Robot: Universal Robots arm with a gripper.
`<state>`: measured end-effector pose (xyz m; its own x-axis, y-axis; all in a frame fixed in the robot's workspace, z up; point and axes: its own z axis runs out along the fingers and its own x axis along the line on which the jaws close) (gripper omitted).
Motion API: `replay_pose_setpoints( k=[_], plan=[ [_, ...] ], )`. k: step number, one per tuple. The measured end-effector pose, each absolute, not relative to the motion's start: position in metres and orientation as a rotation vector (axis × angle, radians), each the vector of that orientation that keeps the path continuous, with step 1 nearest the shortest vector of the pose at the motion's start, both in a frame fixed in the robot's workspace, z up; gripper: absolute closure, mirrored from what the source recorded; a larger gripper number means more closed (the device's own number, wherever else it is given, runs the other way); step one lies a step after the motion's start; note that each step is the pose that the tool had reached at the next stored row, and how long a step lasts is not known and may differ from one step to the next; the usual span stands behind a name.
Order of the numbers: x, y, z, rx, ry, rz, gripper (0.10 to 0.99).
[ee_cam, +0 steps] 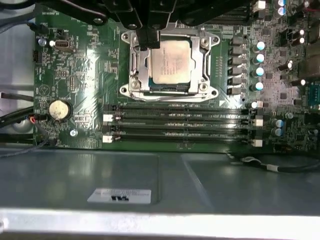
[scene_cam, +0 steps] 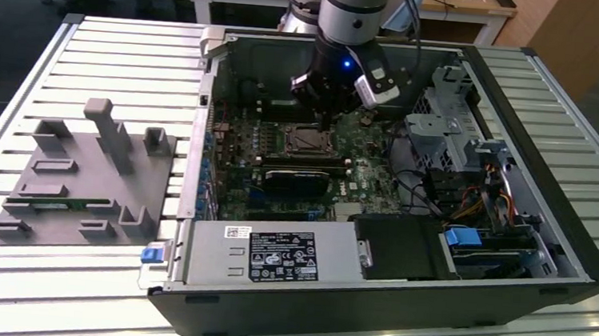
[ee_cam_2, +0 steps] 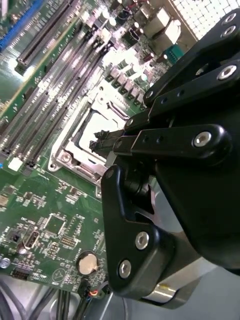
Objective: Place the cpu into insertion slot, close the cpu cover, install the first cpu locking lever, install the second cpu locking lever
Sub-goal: 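Install the second cpu locking lever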
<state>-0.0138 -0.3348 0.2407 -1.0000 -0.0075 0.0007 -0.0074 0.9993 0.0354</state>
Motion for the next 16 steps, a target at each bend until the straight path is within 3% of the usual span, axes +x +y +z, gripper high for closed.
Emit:
replay_pose_setpoints(
  k=[13,16],
  plan=[
    [-0.014,-0.354,0.240,0.012,-3.139,-0.059,0.980],
    [-0.014,-0.355,0.240,0.011,-3.129,-0.110,0.980]
  ],
)
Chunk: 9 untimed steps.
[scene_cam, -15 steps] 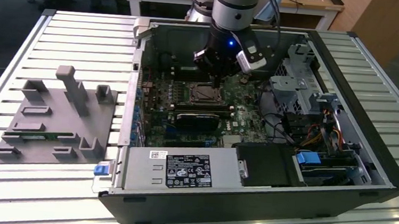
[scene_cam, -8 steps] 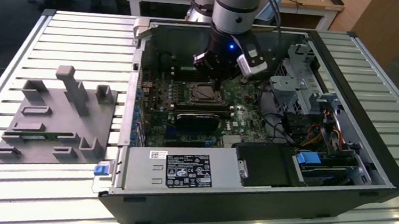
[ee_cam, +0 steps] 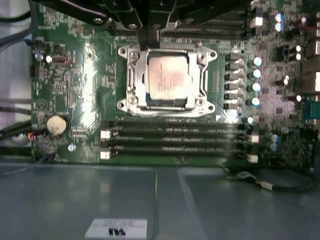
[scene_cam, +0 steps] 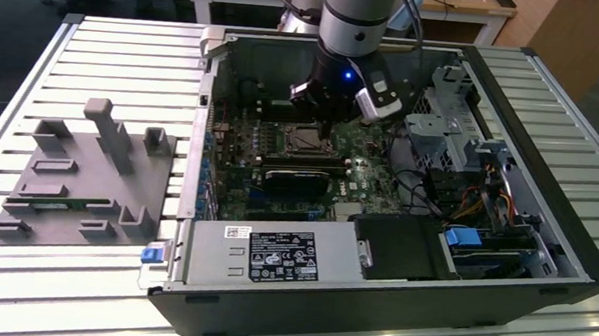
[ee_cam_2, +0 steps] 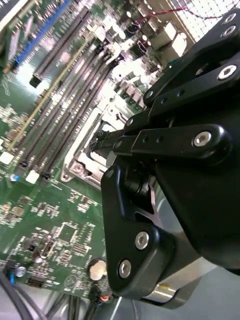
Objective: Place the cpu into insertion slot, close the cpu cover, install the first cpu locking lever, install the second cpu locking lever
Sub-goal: 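Install the second cpu locking lever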
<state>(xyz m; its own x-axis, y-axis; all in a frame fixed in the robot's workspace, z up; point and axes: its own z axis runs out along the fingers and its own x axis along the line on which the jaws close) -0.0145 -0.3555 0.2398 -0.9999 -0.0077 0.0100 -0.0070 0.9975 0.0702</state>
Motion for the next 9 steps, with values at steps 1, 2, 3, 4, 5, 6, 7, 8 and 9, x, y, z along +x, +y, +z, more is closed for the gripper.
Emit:
replay_pose_setpoints(
  k=[1,2,3,4,5,6,7,8,9],
  plan=[
    [-0.0144,-0.3562,0.2394,0.012,-3.128,-0.122,0.980],
    [-0.0145,-0.3572,0.2388,0.011,-3.128,-0.126,0.980],
    [-0.0144,-0.3585,0.2382,0.012,-3.128,-0.127,0.980],
    [-0.0144,-0.3597,0.2378,0.012,-3.128,-0.127,0.980],
    [-0.0145,-0.3610,0.2376,0.012,-3.127,-0.127,0.980],
    [-0.0144,-0.3619,0.2375,0.012,-3.128,-0.127,0.980],
    [-0.0145,-0.3626,0.2374,0.012,-3.128,-0.127,0.980],
    [-0.0147,-0.3633,0.2374,0.012,-3.128,-0.127,0.980],
    [-0.0155,-0.3639,0.2373,0.011,-3.128,-0.127,0.980]
  ],
)
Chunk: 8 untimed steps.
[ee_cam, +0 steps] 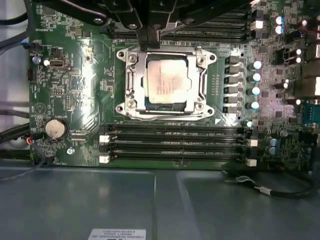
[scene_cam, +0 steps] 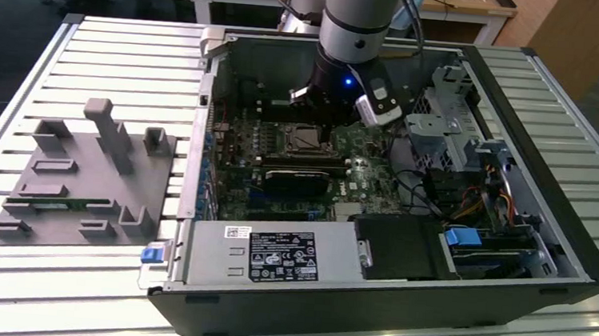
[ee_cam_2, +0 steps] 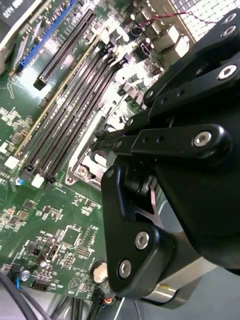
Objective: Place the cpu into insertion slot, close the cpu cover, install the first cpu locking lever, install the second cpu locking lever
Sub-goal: 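Install the second cpu locking lever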
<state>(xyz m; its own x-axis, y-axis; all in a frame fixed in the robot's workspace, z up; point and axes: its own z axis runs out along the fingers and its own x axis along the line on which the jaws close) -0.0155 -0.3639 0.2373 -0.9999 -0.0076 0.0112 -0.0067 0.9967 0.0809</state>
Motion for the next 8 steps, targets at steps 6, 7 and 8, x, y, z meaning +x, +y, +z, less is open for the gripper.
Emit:
replay_pose_setpoints(
  k=[6,7,8],
  plan=[
    [-0.026,-0.368,0.237,0.011,-3.128,-0.127,0.980],
    [-0.026,-0.369,0.237,0.012,-3.128,-0.127,0.980],
    [-0.027,-0.370,0.237,0.012,-3.128,-0.127,0.980]
  ],
)
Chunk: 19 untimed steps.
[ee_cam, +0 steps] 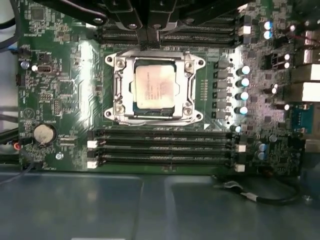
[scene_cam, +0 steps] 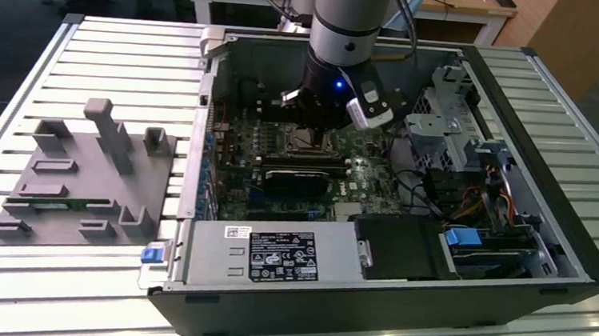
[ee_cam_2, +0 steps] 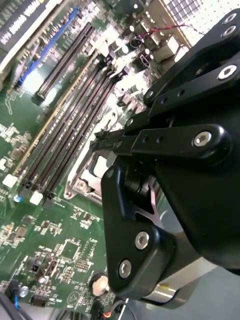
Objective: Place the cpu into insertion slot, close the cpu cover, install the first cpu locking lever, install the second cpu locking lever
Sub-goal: 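Install the second cpu locking lever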
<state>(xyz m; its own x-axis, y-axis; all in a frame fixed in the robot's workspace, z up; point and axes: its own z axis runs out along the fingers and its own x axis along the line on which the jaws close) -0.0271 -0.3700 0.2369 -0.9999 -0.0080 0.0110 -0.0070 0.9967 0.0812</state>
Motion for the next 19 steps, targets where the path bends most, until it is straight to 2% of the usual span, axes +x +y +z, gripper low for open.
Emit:
replay_pose_setpoints(
  k=[19],
  plan=[
    [-0.048,-0.373,0.223,0.011,-3.126,-0.127,0.980]
  ],
)
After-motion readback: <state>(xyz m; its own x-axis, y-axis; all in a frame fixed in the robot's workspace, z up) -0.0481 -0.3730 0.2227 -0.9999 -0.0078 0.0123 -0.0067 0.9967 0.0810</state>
